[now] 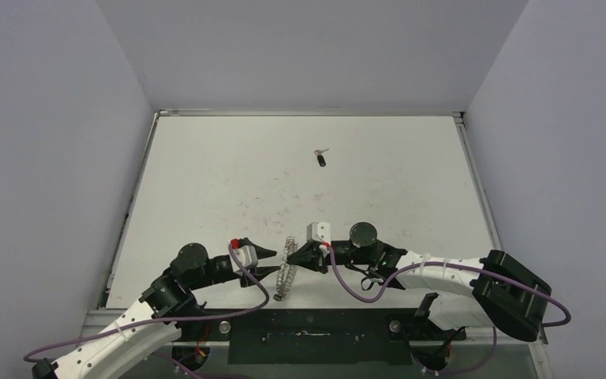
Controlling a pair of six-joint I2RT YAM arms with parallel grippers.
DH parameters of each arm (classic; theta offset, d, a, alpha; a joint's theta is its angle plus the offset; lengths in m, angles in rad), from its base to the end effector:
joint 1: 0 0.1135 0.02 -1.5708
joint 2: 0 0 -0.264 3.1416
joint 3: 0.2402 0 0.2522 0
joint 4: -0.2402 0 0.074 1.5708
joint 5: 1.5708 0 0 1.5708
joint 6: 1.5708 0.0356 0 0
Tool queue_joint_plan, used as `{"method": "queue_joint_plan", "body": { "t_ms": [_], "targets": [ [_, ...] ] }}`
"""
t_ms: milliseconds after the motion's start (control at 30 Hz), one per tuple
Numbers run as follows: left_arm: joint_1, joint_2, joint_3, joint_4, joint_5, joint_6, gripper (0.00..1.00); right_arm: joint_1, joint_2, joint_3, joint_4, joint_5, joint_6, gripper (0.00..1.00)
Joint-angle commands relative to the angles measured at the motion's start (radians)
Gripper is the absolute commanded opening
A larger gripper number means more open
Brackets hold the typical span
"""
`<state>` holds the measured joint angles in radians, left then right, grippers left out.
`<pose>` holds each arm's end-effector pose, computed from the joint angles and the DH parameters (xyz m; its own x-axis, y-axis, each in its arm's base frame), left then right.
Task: Put the keys on the keyring
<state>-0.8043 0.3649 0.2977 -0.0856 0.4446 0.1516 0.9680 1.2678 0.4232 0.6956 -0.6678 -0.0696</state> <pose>0.0769 -0.1019 0.2350 0.0384 0.1567 -0.9869 0.9503 0.2997 0.0846 0.1233 0.2181 0.2070 -0.0148 -0.1179 -0.9929 -0.9974 -0.0677 0.0229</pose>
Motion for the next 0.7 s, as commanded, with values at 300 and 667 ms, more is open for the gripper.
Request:
{"method": "queue_joint_plan", "body": {
  "t_ms": [300, 667],
  "targets": [
    [-0.032, 0.103, -0.103, 0.433, -0.008, -0.054, 0.25, -0.006, -0.058, -0.008, 0.119, -0.062, 0.016, 0.0],
    [-0.053, 0.125, -0.075, 0.388, 0.011, -0.017, 0.19, -0.009, -0.08, -0.011, 0.092, -0.002, 0.028, 0.0]
  ]
}}
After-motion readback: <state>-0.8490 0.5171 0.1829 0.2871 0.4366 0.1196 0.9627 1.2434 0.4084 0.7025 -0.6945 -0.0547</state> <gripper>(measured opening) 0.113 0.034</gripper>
